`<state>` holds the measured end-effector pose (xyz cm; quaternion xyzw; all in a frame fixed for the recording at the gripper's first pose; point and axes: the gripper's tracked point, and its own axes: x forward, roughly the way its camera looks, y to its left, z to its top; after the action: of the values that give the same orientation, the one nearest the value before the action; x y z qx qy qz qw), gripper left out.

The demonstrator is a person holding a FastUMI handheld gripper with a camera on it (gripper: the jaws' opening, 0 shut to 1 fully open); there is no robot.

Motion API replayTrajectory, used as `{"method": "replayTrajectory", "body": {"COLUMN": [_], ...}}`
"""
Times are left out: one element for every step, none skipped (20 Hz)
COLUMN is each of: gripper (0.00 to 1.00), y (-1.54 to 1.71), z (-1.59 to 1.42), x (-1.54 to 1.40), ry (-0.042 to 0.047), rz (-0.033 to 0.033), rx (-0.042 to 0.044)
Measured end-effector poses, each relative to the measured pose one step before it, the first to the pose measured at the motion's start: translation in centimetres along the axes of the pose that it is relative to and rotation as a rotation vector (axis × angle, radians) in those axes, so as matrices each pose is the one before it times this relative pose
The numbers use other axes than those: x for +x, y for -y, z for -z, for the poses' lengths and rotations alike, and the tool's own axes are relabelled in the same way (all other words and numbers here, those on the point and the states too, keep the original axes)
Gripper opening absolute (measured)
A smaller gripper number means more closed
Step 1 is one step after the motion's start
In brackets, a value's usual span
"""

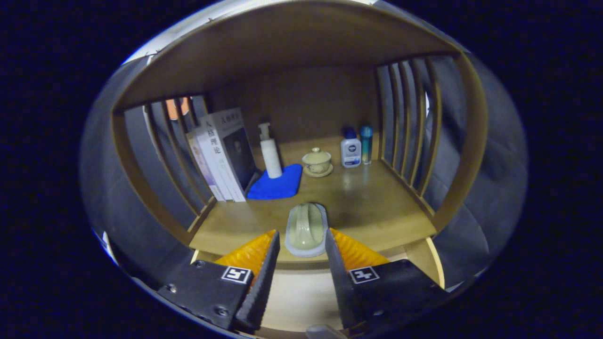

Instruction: Pull open the drawer, take out the items inside it, and place them on the countertop above the cabinet.

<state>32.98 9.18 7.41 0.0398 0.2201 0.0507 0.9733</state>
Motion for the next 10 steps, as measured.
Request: {"method": "replayTrajectory", "body": {"gripper": [0.81,0.9,1.0,0.99,0.99,0.99,0.99,0.99,0.99,0.99], "y": [-0.148,-0.323,-0.171,-0.211,-0.428,-0.531,-0.555,-0.535,-0.293,-0.224], "z": [1.044,0.446,0.466,0.417,0.278,0.22,0.396,0.004,0.091,-0.003], "x": [-0.778,-1.054,-1.113,-1.18,-1.055,-1.099,-0.95,-0.991,-0.359,-0.931], "ry": [0.03057,0.02534,0.02653,0.02947,0.02961,0.02213,0.02488,0.02824,0.02515,0.02353], "rz": [-0.00288,0.0002,-0.00432,-0.00046,-0.00756,-0.0106,-0.01516,-0.01269,-0.00039,0.00557], "rx": [-0.0107,-0.01281,-0.01062,0.00128,0.005,0.00922,-0.0009,-0.00767,-0.01568,-0.0115]}}
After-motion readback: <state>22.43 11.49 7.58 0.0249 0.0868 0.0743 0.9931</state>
